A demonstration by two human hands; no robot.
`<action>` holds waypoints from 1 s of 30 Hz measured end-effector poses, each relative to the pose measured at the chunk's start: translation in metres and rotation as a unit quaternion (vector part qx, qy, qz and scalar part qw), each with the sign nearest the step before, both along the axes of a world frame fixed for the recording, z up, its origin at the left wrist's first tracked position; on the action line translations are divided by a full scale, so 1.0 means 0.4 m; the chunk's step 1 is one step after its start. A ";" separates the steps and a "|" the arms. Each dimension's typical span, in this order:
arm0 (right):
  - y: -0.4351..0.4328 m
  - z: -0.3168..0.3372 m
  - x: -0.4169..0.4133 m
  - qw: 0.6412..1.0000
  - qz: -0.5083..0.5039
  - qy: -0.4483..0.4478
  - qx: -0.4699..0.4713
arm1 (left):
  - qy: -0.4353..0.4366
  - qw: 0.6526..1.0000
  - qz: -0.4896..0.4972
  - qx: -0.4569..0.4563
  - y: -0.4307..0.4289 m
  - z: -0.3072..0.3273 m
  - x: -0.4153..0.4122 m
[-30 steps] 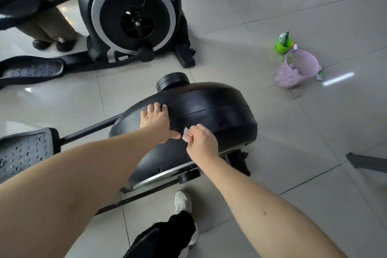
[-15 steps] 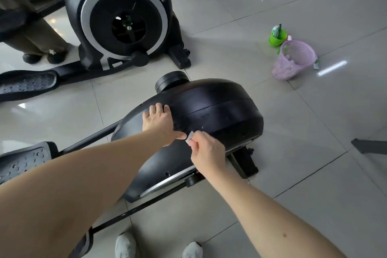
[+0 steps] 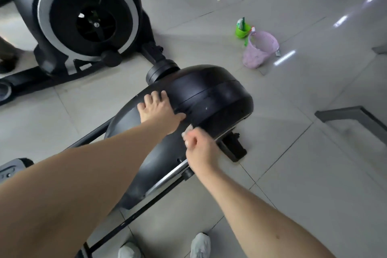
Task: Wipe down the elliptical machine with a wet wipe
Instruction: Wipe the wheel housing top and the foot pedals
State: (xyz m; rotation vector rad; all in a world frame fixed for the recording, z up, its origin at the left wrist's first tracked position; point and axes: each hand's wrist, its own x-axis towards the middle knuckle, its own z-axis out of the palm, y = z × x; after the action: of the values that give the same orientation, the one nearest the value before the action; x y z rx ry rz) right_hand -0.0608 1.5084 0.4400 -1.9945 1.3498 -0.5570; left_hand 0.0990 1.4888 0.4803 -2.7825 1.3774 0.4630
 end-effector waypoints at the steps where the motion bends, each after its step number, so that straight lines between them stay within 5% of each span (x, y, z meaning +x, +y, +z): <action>1: 0.022 0.010 -0.002 0.999 -0.009 -0.005 0.041 | 0.005 1.000 0.007 -0.028 0.014 0.008 0.003; 4: 0.029 0.055 -0.031 0.961 -0.104 -0.155 0.203 | 0.096 0.985 0.021 -0.145 0.058 0.025 0.003; 7: 0.036 0.086 -0.066 0.865 -0.166 -0.307 0.361 | 0.304 0.933 0.055 -0.183 0.104 0.035 -0.020; 10: 0.039 0.095 -0.088 0.862 -0.135 -0.315 0.374 | 0.419 0.886 0.086 -0.179 0.154 0.037 -0.058; 22: 0.059 0.085 -0.127 0.872 -0.127 -0.307 0.359 | 0.480 0.862 -0.030 -0.158 0.254 0.051 -0.112; 30: 0.066 0.065 -0.147 0.869 -0.124 -0.298 0.376 | 0.393 0.897 -0.013 -0.200 0.266 0.005 -0.125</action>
State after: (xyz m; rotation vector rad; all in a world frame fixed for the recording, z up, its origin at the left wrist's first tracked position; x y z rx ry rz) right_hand -0.1194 1.5350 0.4660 -0.9155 1.1686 -0.5763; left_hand 0.0490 1.5953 0.4824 -3.0040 1.7863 1.6147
